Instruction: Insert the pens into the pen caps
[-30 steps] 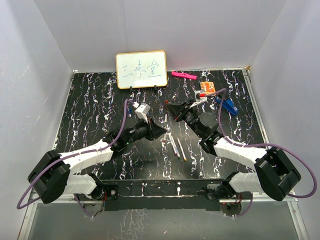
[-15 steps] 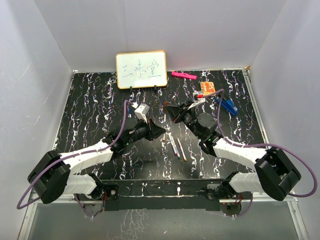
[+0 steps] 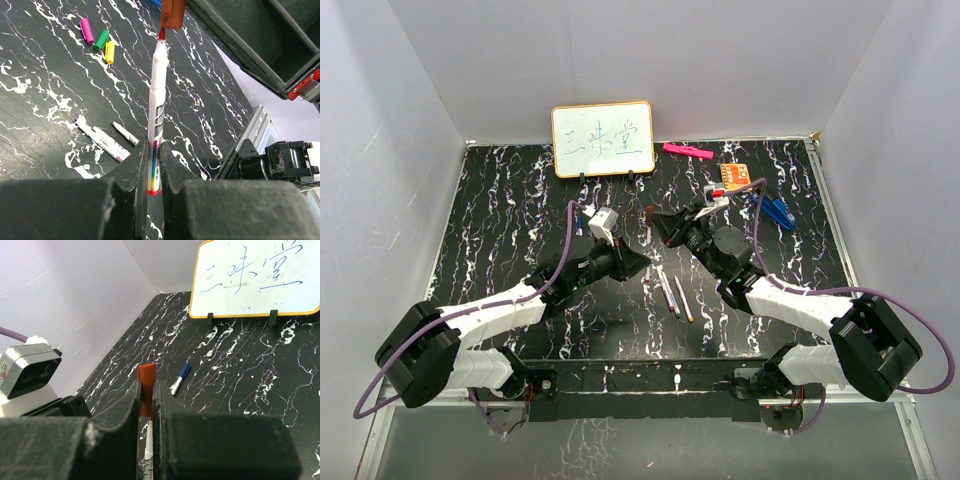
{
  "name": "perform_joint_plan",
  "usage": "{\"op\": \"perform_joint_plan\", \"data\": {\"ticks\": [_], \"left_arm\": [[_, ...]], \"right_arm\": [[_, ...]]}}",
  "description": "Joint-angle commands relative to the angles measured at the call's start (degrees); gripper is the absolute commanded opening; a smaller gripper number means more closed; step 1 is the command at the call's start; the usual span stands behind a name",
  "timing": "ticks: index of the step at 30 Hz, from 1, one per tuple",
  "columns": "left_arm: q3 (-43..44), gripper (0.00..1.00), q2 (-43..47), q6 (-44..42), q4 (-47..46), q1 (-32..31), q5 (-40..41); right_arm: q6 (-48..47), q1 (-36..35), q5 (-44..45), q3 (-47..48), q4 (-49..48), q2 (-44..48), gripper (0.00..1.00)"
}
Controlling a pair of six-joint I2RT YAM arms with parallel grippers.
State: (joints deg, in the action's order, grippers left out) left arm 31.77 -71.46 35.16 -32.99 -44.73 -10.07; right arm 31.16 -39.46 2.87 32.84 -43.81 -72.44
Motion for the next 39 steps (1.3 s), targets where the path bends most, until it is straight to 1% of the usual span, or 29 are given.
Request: {"op": "perform_joint_plan", "data": {"ticks": [1, 20, 28, 39], "left_arm": [[0.0, 0.00, 2.1, -0.5, -1.7, 0.2, 0.4], [-1.3, 0.00, 4.8, -0.4, -0.7, 0.2, 1.2], [-1.0, 0.00, 3.8, -0.5, -1.3, 0.1, 2.2], [-0.8, 0.00, 3.2, -0.1, -3.0, 0.1, 5.9]], "right_arm": [[-0.9, -0.6, 0.2, 1.7, -1.8, 0.5, 0.00], [-1.3, -1.1, 0.3, 1.5, -2.2, -1.0, 0.00], [-0.6, -1.5, -0.8, 1.4, -2.3, -1.4, 0.00], [-0.7, -3.0, -0.9, 0.9, 0.1, -0.1, 0.00]]}}
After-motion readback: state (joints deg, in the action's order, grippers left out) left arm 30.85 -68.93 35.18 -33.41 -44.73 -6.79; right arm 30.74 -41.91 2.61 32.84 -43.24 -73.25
